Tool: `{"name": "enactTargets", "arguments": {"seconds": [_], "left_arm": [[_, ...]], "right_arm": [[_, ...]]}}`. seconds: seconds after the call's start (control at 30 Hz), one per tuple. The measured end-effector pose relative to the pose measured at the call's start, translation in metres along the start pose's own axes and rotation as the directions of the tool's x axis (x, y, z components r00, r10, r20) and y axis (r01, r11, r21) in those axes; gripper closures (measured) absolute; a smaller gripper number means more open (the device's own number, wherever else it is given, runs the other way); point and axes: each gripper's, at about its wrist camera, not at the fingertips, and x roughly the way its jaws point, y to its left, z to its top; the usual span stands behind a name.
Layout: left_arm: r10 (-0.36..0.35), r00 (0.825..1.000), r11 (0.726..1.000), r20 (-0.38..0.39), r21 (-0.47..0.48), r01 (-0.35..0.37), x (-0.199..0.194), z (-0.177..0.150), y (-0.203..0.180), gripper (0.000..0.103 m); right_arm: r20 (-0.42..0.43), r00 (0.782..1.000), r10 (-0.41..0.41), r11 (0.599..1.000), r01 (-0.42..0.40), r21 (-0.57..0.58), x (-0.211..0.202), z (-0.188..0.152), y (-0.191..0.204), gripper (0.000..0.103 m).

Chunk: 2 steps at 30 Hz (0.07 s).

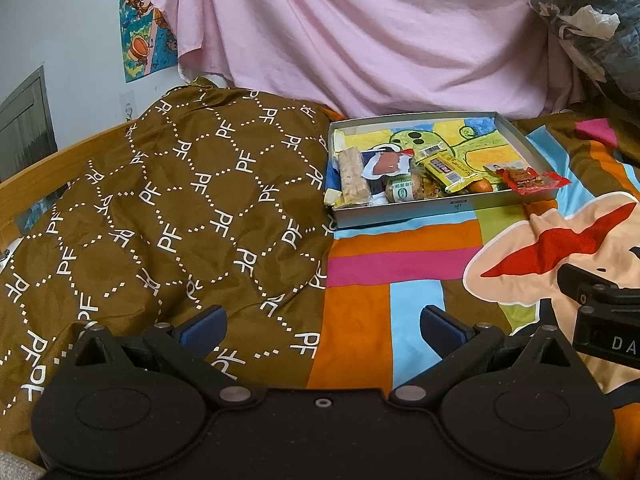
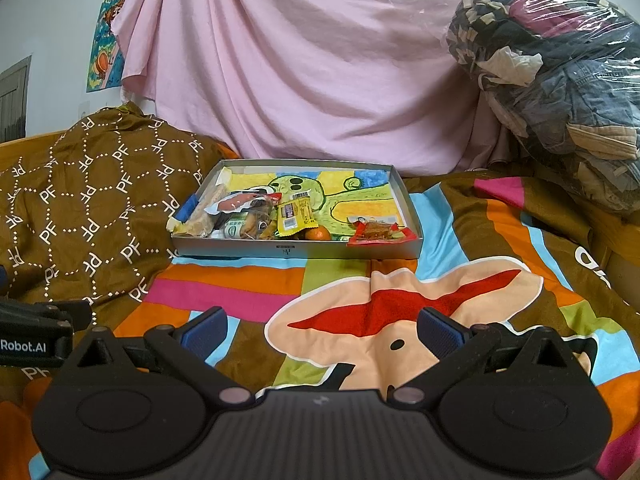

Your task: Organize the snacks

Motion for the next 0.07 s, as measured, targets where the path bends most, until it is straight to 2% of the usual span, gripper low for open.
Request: {"name": "enactTargets", "arguments": {"seconds": [0.07], "left_arm": [[0.0, 1.0, 1.0, -0.005, 0.001, 0.0, 0.0002, 0.0, 0.0002, 0.001]], "right_arm": [[0.0, 1.0, 0.0, 1.0, 0.0, 0.0, -0.0001, -0.0002, -0.0003, 0.0]]}}
